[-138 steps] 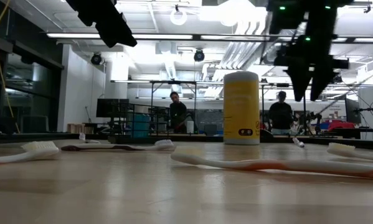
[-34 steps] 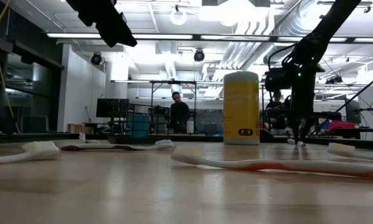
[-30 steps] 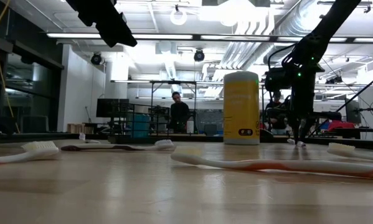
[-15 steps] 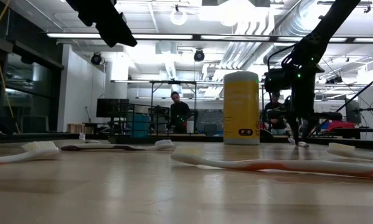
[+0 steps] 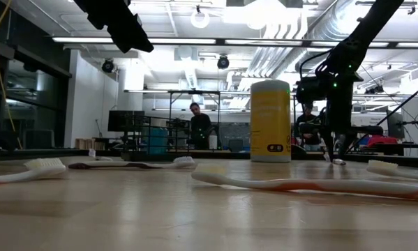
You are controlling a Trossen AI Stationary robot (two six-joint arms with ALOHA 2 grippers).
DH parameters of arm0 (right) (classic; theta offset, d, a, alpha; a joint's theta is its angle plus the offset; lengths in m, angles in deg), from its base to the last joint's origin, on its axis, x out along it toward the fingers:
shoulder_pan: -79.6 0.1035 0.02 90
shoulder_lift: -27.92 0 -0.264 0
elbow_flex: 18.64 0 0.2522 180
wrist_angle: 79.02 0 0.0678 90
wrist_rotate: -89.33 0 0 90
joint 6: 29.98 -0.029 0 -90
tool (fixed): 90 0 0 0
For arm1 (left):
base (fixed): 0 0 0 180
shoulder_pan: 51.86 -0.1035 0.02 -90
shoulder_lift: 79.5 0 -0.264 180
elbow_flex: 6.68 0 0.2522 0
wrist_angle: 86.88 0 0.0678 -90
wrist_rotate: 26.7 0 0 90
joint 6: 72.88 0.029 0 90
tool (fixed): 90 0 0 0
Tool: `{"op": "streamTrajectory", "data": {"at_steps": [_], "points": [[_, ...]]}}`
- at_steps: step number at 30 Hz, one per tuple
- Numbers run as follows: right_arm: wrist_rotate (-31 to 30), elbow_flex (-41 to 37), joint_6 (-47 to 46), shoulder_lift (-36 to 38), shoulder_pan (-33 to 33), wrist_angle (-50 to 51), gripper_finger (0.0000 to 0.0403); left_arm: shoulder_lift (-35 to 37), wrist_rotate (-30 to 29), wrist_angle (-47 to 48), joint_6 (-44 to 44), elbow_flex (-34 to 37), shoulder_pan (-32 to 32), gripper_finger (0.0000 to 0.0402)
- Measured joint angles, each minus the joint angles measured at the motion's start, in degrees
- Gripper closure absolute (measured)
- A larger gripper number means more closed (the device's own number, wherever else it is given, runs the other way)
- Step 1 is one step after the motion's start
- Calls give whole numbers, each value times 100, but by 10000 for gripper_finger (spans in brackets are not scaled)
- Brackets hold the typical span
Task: Pick & Place toothbrushing station
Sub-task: Put the top right purple toothbrush into the right section of the wire organizer
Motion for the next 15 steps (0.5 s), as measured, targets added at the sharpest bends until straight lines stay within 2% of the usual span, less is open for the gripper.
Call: {"op": "streamTrajectory", "data": {"at_steps": [15], "points": [[-38, 2, -147, 2, 0, -61, 347, 1, 1, 0, 0, 0, 4, 257]]}}
